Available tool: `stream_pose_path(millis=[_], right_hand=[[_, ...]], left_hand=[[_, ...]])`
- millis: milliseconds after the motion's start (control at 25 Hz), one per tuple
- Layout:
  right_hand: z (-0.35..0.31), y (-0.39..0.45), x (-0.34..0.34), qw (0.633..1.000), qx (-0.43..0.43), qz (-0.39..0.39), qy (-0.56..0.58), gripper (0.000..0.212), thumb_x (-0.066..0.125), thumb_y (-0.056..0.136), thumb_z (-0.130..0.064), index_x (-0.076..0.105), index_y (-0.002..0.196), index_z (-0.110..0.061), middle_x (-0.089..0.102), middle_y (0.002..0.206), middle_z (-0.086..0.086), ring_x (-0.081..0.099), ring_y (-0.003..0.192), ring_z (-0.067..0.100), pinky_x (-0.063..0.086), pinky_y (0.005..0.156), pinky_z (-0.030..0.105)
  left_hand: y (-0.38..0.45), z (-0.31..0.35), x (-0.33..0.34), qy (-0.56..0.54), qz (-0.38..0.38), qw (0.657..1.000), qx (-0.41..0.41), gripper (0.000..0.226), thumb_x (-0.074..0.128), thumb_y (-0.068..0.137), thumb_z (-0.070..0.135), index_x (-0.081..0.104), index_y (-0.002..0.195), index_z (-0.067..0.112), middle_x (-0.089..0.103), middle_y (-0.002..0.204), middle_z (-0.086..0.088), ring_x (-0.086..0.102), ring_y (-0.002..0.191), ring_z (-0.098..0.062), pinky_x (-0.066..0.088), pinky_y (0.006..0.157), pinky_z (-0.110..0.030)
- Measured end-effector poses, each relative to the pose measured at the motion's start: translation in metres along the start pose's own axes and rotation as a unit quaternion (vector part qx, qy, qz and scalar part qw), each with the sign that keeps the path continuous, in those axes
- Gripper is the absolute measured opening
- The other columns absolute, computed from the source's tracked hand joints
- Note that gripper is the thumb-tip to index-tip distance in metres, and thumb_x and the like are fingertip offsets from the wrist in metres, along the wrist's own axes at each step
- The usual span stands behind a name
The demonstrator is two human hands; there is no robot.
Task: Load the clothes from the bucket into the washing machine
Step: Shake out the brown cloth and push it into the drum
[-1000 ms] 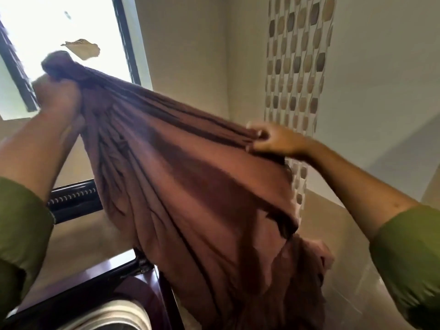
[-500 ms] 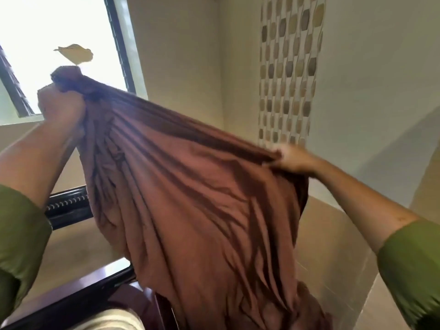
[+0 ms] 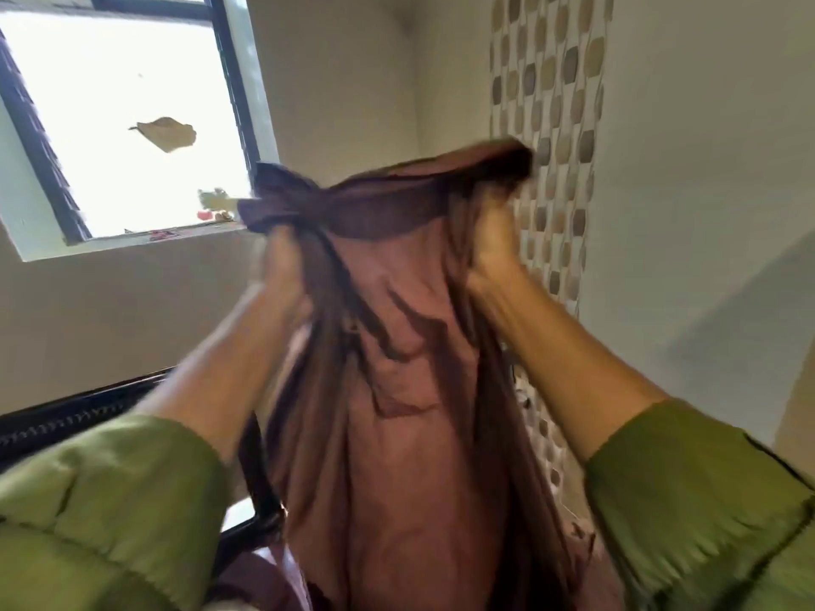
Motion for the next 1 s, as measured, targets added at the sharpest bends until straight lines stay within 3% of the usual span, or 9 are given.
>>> stream_pose_path(millis=[120,200,360,480,560,640,760,880,1000], right_hand=[[0.004,-0.038,0.065,0.901,-0.205,-0.032,-0.382,0.033,0.05,0.082,-0.037,0.069,0.098,-0.015,0.072,0.098,0.009,0.067,0.094,0.032,0.054,0.083,0.047],[-0.009,-0.05,0.052,0.871,-0.254,-0.006,-0.42,0.039,0.042,0.083,-0.043,0.064,0.091,-0.011,0.07,0.091,0.01,0.065,0.088,0.034,0.052,0.077,0.047],[0.014,-0.05,0.023,0.891,-0.212,-0.04,-0.4,0.034,0.049,0.081,-0.043,0.065,0.103,-0.021,0.071,0.095,0.002,0.067,0.089,0.024,0.054,0.081,0.042],[0.047,-0.046,0.014,0.91,-0.1,-0.191,-0.355,0.047,0.06,0.084,-0.033,0.055,0.128,-0.016,0.066,0.118,0.004,0.063,0.107,0.019,0.051,0.096,0.04],[0.069,-0.06,0.002,0.897,0.033,-0.299,-0.323,0.036,0.059,0.09,-0.017,0.055,0.126,-0.013,0.066,0.116,0.004,0.063,0.105,0.019,0.053,0.094,0.034],[0.097,-0.076,-0.018,0.867,0.114,-0.335,-0.351,0.023,0.056,0.092,-0.011,0.058,0.115,-0.009,0.067,0.103,0.001,0.066,0.094,0.018,0.057,0.082,0.025],[0.15,-0.085,-0.051,0.804,0.108,-0.331,-0.482,0.013,0.06,0.084,-0.022,0.065,0.092,-0.013,0.07,0.093,0.006,0.069,0.087,0.024,0.058,0.077,0.034],[0.199,-0.087,-0.1,0.704,0.133,-0.292,-0.634,0.025,0.05,0.078,-0.039,0.048,0.062,-0.02,0.058,0.08,0.007,0.062,0.078,0.029,0.048,0.067,0.037],[0.224,-0.086,-0.138,0.619,0.156,-0.271,-0.721,0.018,0.046,0.079,-0.033,0.056,0.083,-0.019,0.063,0.095,0.011,0.064,0.093,0.034,0.047,0.072,0.037]], left_hand=[[-0.035,-0.054,0.075,-0.036,-0.133,0.983,-0.118,0.013,0.058,0.094,0.032,0.057,0.087,0.021,0.065,0.079,0.005,0.063,0.07,-0.006,0.052,0.074,-0.021],[-0.033,-0.062,0.082,-0.039,-0.156,0.982,-0.096,0.025,0.069,0.083,0.025,0.062,0.102,0.01,0.065,0.092,-0.009,0.061,0.089,-0.02,0.048,0.091,-0.027],[-0.017,-0.07,0.055,0.122,-0.087,0.988,-0.027,0.016,0.076,0.065,0.028,0.071,0.071,0.013,0.064,0.078,-0.012,0.058,0.081,-0.027,0.046,0.075,-0.038],[-0.016,-0.063,0.05,0.167,-0.078,0.983,-0.012,0.007,0.071,0.067,0.009,0.067,0.063,0.009,0.062,0.064,-0.009,0.058,0.061,-0.022,0.047,0.066,-0.035],[-0.013,-0.047,0.047,0.166,-0.071,0.983,0.01,0.017,0.058,0.08,-0.007,0.063,0.068,0.004,0.062,0.053,-0.004,0.059,0.047,-0.015,0.05,0.054,-0.026],[-0.013,-0.024,0.048,0.15,-0.077,0.985,0.047,0.024,0.049,0.084,-0.012,0.06,0.07,0.004,0.06,0.045,0.0,0.057,0.039,-0.01,0.05,0.046,-0.02],[-0.002,0.009,0.047,0.122,-0.082,0.986,0.076,0.027,0.045,0.084,-0.011,0.06,0.073,0.008,0.06,0.049,-0.002,0.059,0.043,-0.013,0.052,0.054,-0.025],[0.004,0.04,0.044,0.075,-0.079,0.989,0.103,0.03,0.044,0.083,-0.01,0.062,0.07,0.01,0.06,0.057,-0.007,0.063,0.052,-0.019,0.055,0.061,-0.03],[0.009,0.062,0.029,0.061,-0.062,0.987,0.134,0.031,0.044,0.087,-0.01,0.062,0.071,0.009,0.06,0.056,-0.004,0.061,0.05,-0.015,0.053,0.055,-0.025]])
Point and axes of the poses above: each hand's wrist, its own y-axis towards the middle knuckle, its own x-axis out of the palm, z = x × y, the point moved 9 cm from there along y, towards the middle knuckle
